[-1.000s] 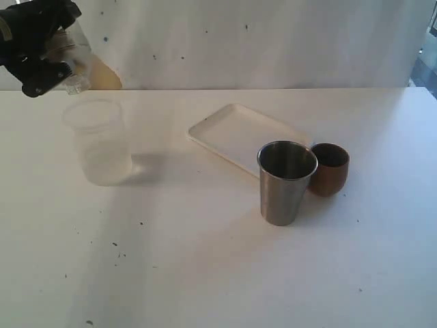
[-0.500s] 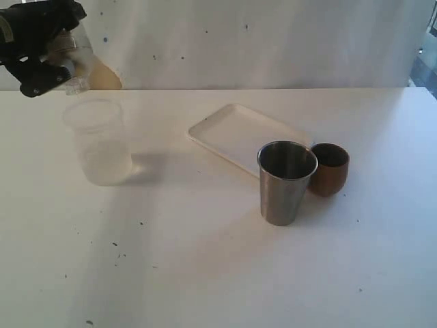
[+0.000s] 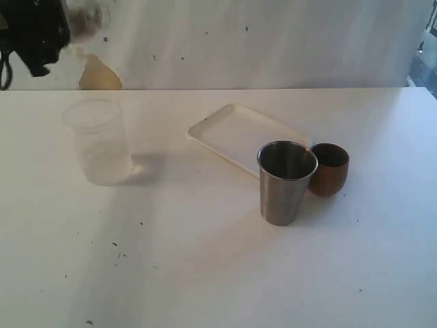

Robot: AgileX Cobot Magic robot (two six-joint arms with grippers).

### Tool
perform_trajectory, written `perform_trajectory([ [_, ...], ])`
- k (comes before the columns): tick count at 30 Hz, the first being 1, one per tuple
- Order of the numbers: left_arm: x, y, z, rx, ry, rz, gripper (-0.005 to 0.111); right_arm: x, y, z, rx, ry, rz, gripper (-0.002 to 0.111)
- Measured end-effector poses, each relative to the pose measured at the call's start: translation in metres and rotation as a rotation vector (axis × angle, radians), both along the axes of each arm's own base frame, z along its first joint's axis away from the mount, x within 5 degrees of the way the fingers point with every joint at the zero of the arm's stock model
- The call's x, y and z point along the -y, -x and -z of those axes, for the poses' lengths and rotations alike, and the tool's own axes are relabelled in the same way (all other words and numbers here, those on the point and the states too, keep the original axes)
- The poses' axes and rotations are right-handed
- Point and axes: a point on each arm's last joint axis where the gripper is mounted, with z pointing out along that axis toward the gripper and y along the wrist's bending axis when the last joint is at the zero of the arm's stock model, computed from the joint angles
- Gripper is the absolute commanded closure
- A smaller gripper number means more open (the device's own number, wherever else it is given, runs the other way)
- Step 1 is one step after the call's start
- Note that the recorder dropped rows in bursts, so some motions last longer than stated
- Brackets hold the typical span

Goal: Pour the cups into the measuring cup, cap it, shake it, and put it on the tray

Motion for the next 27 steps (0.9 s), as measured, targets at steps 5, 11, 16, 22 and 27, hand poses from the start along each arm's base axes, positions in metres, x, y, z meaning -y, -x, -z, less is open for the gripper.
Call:
perform_trajectory([
  [5, -0.013, 0.005, -0.014, -0.062, 1.097, -0.277, 0.107, 0.0, 0.0, 0.0, 0.0, 0.0, 0.0, 0.108],
  [11, -0.014, 0.008, -0.014, -0.144, 1.502, -0.36, 0.107, 0.0, 0.0, 0.0, 0.0, 0.0, 0.0, 0.108],
  [16, -0.009, 0.013, -0.018, -0.194, 1.479, -0.357, 0.107, 0.0, 0.0, 0.0, 0.0, 0.0, 0.0, 0.108],
  [22, 0.013, 0.022, -0.034, -0.207, 1.481, -0.283, 0.107, 0.0, 0.0, 0.0, 0.0, 0.0, 0.0, 0.108],
  [27, 0.071, 0.023, -0.031, -0.294, 1.38, -0.148, 0.107, 0.0, 0.0, 0.0, 0.0, 0.0, 0.0, 0.108],
])
